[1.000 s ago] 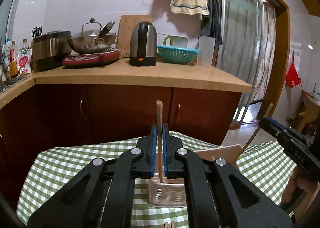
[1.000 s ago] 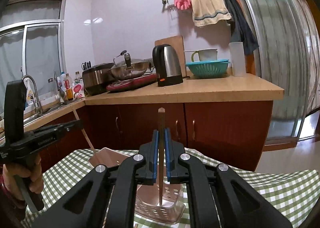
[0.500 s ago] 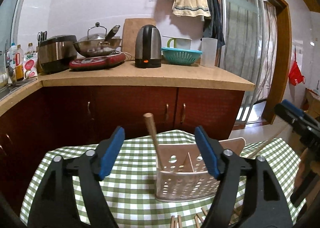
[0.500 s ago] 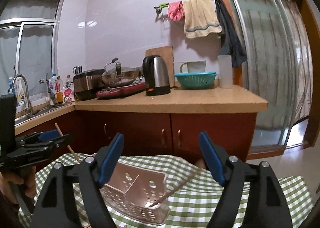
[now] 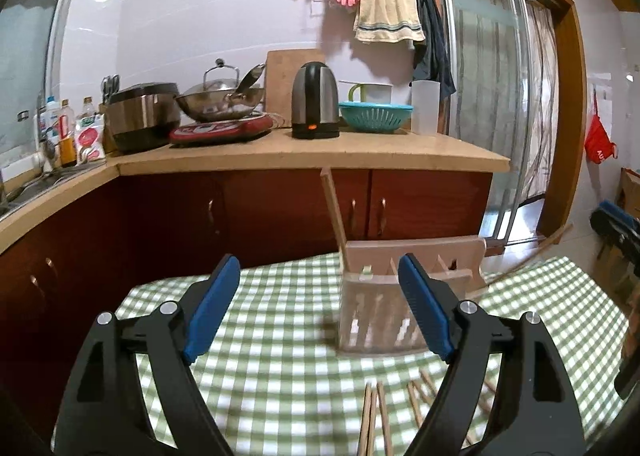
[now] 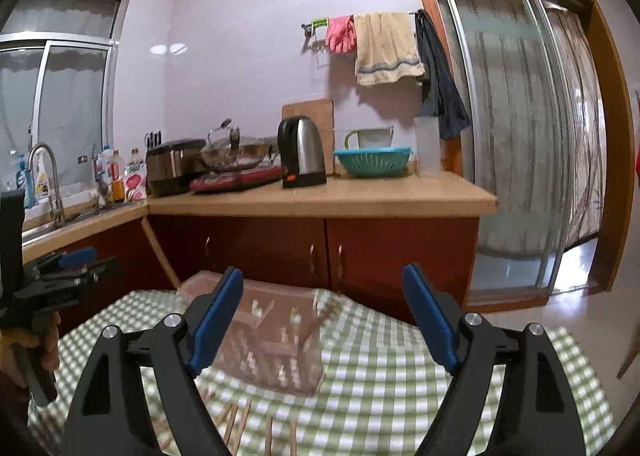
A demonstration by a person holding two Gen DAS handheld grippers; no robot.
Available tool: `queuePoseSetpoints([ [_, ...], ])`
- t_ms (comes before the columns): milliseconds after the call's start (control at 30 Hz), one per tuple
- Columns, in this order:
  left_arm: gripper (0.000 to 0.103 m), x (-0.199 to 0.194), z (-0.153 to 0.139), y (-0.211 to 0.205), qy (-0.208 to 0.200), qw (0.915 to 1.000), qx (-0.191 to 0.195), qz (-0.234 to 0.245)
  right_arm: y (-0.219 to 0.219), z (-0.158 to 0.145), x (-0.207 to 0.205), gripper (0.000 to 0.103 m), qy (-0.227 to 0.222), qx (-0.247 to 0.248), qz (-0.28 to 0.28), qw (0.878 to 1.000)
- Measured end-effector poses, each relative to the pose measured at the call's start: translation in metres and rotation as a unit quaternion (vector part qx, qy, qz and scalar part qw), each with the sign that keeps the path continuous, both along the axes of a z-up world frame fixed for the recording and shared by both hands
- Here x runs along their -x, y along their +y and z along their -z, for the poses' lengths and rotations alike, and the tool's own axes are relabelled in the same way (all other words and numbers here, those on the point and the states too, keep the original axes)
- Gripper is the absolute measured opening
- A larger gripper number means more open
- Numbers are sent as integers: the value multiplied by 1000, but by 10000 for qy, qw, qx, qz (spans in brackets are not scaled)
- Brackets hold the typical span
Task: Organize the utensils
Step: 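Return both tools to the loose chopsticks and close each on one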
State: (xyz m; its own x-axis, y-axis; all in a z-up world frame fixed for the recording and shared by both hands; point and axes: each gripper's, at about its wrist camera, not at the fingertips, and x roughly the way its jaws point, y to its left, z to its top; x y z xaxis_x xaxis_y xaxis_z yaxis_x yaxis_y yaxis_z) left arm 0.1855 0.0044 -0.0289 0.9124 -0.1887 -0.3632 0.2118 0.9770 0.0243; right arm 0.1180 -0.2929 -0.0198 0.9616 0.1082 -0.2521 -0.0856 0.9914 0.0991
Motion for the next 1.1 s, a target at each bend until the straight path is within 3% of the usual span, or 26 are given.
queuePoseSetpoints([
  [200, 79, 40, 36, 17, 338, 9992, 141, -145, 1, 49, 49, 78, 400, 57, 32, 9992],
  [433, 74, 76, 77, 29, 741, 9967, 114, -306, -3, 108, 87, 54, 1060, -42, -29, 9944],
  [567, 70, 97, 98, 34, 916, 9951, 31, -381, -3, 134, 100, 49, 1336, -70, -152, 9909],
  [800, 63, 121, 126, 38, 1184, 9917, -169, -462, 4, 164, 115, 34, 1656, -109, -429, 9852],
  [1100, 55, 136, 144, 39, 1450, 9880, -287, -450, 3, 175, 115, 8, 1893, -108, -421, 9810],
])
